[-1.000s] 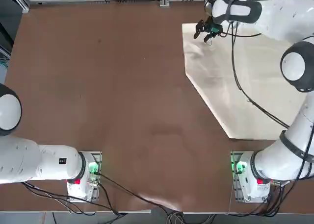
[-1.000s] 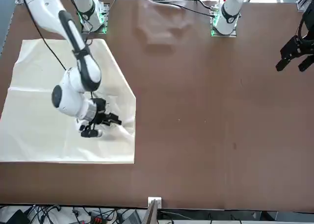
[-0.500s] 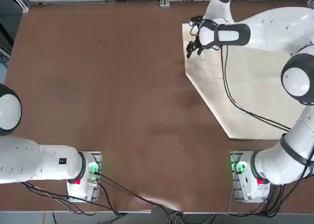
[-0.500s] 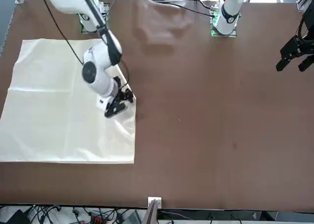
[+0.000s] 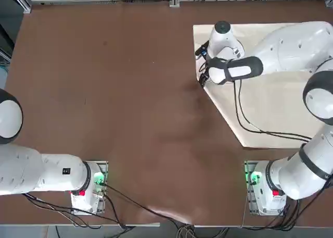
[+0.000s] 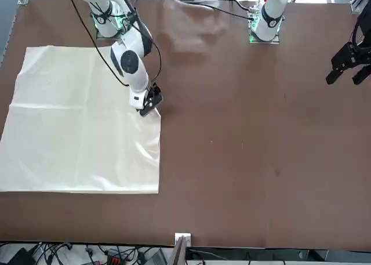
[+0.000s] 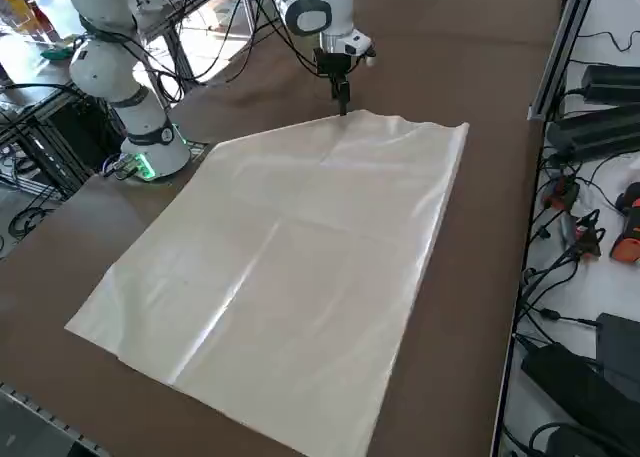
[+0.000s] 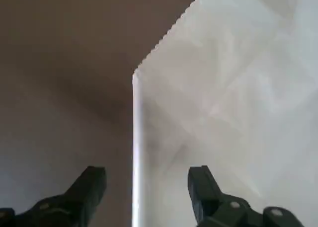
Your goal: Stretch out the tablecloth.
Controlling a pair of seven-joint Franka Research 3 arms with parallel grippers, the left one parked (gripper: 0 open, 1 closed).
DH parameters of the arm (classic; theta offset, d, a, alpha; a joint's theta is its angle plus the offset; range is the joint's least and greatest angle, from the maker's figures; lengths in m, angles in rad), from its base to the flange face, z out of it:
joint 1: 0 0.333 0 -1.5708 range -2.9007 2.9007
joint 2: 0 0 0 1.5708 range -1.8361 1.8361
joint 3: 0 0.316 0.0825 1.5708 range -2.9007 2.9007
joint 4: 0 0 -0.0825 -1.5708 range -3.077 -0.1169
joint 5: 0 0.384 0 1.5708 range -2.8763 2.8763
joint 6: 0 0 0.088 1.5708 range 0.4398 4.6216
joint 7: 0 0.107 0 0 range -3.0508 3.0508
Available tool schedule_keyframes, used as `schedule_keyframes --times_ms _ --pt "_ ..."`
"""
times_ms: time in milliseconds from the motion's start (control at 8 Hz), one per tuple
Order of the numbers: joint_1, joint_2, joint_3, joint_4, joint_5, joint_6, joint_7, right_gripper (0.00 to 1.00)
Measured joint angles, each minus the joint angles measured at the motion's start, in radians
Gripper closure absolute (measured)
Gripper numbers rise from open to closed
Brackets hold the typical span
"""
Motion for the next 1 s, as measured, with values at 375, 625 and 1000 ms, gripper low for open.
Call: schedule_keyframes --times_ms 375,625,1000 --pt "0.003 -0.055 -0.004 -0.094 -0.126 0.010 0.001 0.00" --pt "0.003 -0.050 -0.008 -0.142 -0.179 0.075 0.037 0.00" --pt "0.034 -0.030 -0.008 -0.157 -0.292 0.095 0.210 0.00"
